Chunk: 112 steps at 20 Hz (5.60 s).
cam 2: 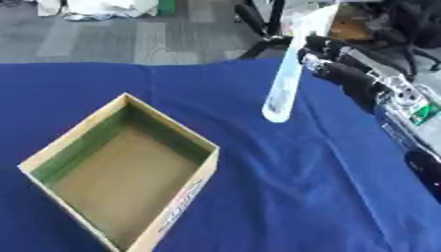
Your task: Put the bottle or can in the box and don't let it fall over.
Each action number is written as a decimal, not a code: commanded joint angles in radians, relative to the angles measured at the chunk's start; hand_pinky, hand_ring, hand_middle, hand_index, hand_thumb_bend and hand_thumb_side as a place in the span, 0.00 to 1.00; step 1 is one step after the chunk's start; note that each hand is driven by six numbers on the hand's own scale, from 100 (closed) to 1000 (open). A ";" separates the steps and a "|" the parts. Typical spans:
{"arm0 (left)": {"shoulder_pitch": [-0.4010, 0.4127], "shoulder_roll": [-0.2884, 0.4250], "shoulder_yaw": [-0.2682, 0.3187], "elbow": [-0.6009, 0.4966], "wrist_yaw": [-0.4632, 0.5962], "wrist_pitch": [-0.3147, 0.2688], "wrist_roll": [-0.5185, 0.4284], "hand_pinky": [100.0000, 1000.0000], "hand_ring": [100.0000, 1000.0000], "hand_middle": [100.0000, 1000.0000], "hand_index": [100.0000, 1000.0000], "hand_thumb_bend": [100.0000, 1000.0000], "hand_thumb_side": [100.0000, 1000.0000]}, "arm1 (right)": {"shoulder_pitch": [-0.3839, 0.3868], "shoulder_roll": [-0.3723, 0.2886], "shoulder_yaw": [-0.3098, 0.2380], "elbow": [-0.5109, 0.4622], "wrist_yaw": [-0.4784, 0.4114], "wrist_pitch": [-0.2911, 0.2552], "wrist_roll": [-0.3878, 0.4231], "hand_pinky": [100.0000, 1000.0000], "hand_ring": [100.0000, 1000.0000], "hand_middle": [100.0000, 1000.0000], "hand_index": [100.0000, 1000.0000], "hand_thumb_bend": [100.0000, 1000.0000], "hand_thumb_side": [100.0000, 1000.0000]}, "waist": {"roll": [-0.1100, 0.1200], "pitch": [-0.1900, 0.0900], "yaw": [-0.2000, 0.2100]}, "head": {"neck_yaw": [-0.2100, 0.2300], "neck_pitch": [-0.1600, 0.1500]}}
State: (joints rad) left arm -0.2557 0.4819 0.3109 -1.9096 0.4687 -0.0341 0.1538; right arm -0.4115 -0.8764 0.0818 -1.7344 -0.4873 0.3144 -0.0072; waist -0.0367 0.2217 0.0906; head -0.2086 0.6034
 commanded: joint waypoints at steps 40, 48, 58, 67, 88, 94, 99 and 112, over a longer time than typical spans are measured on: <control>-0.020 0.008 0.005 -0.005 0.005 -0.007 -0.009 0.92 1.00 1.00 0.70 0.46 0.54 | -0.118 -0.029 -0.008 0.155 0.059 -0.031 -0.039 0.99 1.00 1.00 1.00 0.00 0.43 | 0.009 0.007 0.011 | -0.005 -0.023; -0.023 0.006 0.006 -0.006 0.004 -0.007 -0.010 0.92 1.00 1.00 0.70 0.46 0.54 | -0.128 -0.033 -0.005 0.172 0.035 -0.027 -0.026 0.99 1.00 1.00 1.00 0.00 0.46 | 0.008 0.014 0.015 | -0.005 -0.033; -0.028 0.003 0.006 -0.007 0.005 -0.008 -0.010 0.92 1.00 1.00 0.70 0.46 0.54 | -0.140 -0.026 -0.001 0.200 0.026 -0.023 -0.019 0.99 1.00 1.00 1.00 0.00 0.49 | 0.011 0.024 0.019 | -0.006 -0.044; -0.031 0.003 0.005 -0.007 0.006 -0.009 -0.012 0.92 1.00 1.00 0.70 0.46 0.54 | -0.147 -0.028 -0.002 0.217 0.028 -0.030 -0.018 0.99 1.00 1.00 1.00 0.00 0.50 | 0.013 0.030 0.022 | -0.009 -0.054; -0.044 0.002 0.004 -0.003 0.008 -0.020 -0.019 0.93 1.00 1.00 0.70 0.45 0.55 | -0.179 -0.047 -0.007 0.259 0.026 -0.045 -0.026 0.99 1.00 1.00 1.00 0.00 0.50 | 0.025 0.056 0.034 | -0.019 -0.095; -0.047 0.001 0.004 -0.004 0.008 -0.020 -0.021 0.93 1.00 1.00 0.70 0.45 0.55 | -0.189 -0.044 -0.008 0.272 0.021 -0.051 -0.039 0.99 1.00 1.00 1.00 0.00 0.50 | 0.023 0.060 0.037 | -0.019 -0.100; -0.048 0.000 0.004 -0.004 0.008 -0.019 -0.021 0.93 1.00 1.00 0.70 0.45 0.55 | -0.193 -0.043 -0.009 0.283 0.013 -0.053 -0.052 0.99 1.00 1.00 1.00 0.00 0.51 | 0.023 0.064 0.038 | -0.019 -0.103; -0.055 -0.002 0.004 -0.003 0.006 -0.022 -0.027 0.93 1.00 1.00 0.70 0.45 0.55 | -0.212 -0.050 -0.011 0.304 -0.019 -0.052 -0.065 0.99 1.00 1.00 1.00 0.00 0.55 | 0.025 0.084 0.045 | -0.019 -0.116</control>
State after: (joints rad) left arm -0.2990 0.4641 0.3114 -1.8990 0.4756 -0.0546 0.1313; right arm -0.6070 -0.8771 0.0866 -1.4274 -0.4994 0.2634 -0.0699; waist -0.0133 0.3231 0.1361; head -0.2275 0.4988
